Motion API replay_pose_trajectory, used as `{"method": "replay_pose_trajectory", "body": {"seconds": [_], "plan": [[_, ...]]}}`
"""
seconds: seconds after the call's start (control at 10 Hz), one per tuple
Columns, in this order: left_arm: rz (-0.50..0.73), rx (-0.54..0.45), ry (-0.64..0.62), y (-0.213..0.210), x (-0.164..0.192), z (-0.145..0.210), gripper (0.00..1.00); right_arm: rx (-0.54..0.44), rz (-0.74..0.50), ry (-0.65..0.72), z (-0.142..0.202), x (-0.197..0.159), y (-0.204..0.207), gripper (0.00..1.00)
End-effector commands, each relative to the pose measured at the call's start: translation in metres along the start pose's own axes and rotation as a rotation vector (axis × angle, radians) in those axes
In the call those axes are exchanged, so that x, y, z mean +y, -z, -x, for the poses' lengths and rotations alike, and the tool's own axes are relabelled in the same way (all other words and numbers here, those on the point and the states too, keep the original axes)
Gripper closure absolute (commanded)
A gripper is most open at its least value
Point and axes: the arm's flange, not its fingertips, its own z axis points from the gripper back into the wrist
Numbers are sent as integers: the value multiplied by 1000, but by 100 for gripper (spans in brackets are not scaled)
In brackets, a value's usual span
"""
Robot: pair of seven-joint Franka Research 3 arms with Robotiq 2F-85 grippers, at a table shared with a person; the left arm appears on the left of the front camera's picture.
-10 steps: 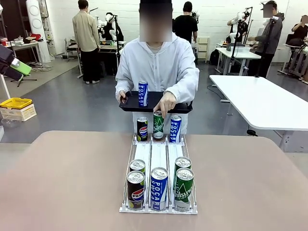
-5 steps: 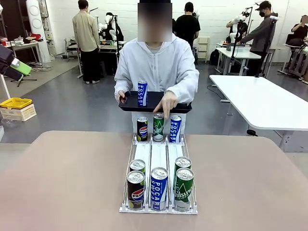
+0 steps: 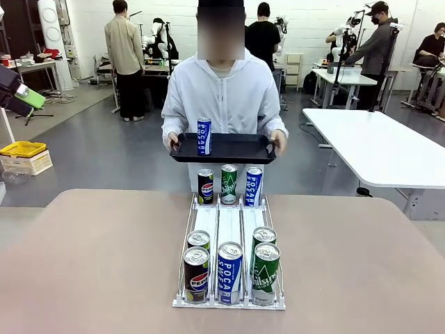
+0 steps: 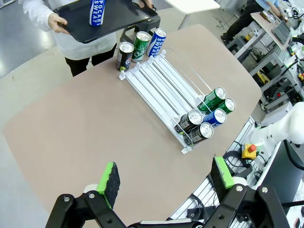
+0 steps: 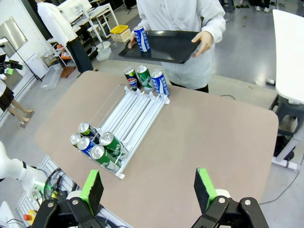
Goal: Retrieve and hand over the desired beverage to the person.
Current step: Pick up another can of the same type that the person held from the Automatic Can Dispenser.
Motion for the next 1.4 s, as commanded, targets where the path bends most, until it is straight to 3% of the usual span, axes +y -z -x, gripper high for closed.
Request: {"method": "replay_pose_trajectory", "body": {"seconds": [0.0,0.1,0.2,0.5,0.7,1.0,1.3], "plan": [[0,-2,-3,-1,2,0,0,0,0,0,0,0,0,0],[0,-2,-3,-1,2,0,0,157,20,2,-12,22,40,0],[0,-2,-3,-1,2,0,0,241,41,17,-21,47,75,0],[0,-2,-3,-1,2,0,0,396,165,306,-17,120,178,0],[0,-2,-3,-1,2,0,0,543,366,358,1,140,249,0],[0,-2,-3,-1,2,0,0,603,406,359,3,154,303,0],[0,-2,-3,-1,2,0,0,595,395,354,3,153,313,0]]}}
